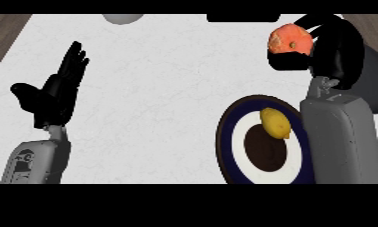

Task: Pick the squash from the plate and place it in the pan

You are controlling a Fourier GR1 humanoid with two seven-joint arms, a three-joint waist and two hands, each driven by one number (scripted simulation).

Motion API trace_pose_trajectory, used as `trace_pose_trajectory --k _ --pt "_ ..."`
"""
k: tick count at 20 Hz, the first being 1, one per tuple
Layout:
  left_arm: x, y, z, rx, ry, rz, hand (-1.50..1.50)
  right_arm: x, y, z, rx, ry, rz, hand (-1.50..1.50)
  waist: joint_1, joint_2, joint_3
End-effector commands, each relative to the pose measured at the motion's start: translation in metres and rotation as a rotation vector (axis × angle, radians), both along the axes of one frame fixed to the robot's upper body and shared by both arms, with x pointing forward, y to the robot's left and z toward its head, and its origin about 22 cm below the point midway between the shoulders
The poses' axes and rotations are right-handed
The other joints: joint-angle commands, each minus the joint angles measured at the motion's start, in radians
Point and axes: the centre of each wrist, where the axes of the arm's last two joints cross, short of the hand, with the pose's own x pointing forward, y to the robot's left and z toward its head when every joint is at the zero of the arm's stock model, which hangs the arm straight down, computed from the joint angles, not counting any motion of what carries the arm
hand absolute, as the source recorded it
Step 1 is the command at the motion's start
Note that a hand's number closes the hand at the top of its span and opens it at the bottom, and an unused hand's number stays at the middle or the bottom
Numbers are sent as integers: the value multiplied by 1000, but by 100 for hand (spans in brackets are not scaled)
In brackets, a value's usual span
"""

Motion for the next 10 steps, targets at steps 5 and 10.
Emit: trace_pose_trajectory --k 5,10 --pt "7 13 10 16 -10 2 0 15 -121 -22 30 -41 -132 150 1 3 0" --pt "-3 -1 3 8 -4 -21 0 28 -183 -29 -5 -39 -179 150 11 4 1"
